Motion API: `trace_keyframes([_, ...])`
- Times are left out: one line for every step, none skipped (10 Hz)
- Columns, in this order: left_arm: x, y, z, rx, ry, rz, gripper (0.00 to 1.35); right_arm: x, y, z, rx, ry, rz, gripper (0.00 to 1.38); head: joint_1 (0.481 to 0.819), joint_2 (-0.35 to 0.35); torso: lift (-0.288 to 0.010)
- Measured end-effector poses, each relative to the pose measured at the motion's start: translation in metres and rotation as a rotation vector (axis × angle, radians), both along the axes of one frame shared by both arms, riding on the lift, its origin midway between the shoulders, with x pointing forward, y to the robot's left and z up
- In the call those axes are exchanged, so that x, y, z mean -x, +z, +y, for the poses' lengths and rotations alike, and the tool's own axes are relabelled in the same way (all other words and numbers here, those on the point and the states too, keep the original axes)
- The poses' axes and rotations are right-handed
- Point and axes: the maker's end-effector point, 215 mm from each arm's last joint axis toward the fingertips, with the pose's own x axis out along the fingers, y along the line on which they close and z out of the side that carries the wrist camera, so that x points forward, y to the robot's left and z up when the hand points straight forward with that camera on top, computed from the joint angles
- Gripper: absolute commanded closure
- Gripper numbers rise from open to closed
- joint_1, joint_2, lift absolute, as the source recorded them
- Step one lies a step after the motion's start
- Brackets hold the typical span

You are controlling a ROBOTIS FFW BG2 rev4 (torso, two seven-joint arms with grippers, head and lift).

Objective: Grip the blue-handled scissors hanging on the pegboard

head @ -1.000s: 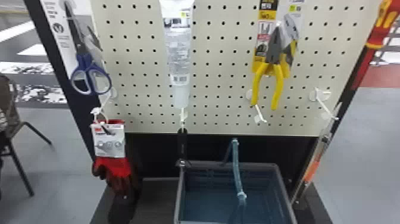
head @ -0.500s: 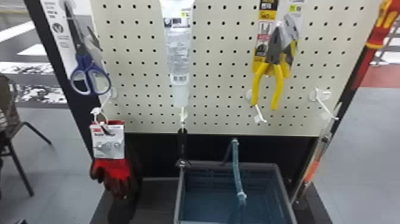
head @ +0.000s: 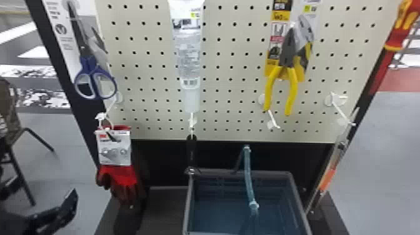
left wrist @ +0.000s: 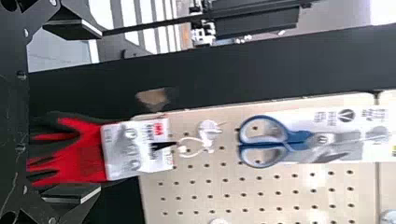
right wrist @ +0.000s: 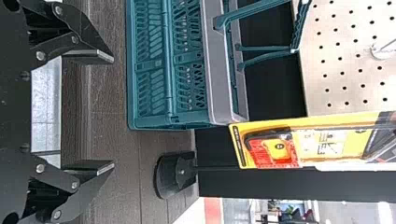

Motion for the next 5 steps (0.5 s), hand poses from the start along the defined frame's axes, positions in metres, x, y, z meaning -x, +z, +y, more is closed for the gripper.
trace_keyframes([-0.009, 0.017, -0.002, -0.003, -0.028, -0.014, 0.15, 0.001, -0.001, 0.0, -0.001, 0.002, 0.003, 0.47, 0.549, 0.0, -0.1])
trace_keyframes([-0.017, 0.036, -0.004, -0.013, -0.051, -0.028, 0.15, 0.001, -0.001, 0.001, -0.001, 0.004, 0.004, 0.47, 0.549, 0.0, -0.1])
trace_keyframes([-0.022, 0.055, -0.007, -0.021, -0.066, -0.042, 0.15, 0.001, -0.001, 0.001, -0.001, 0.006, 0.006, 0.47, 0.549, 0.0, -0.1])
trace_keyframes([-0.025, 0.072, -0.015, -0.024, -0.095, -0.05, 0.15, 0.001, -0.002, 0.002, -0.001, 0.007, 0.007, 0.47, 0.549, 0.0, -0.1])
trace_keyframes([-0.028, 0.087, -0.024, -0.036, -0.131, -0.053, 0.15, 0.002, -0.002, 0.002, -0.001, 0.007, 0.01, 0.47, 0.549, 0.0, -0.1])
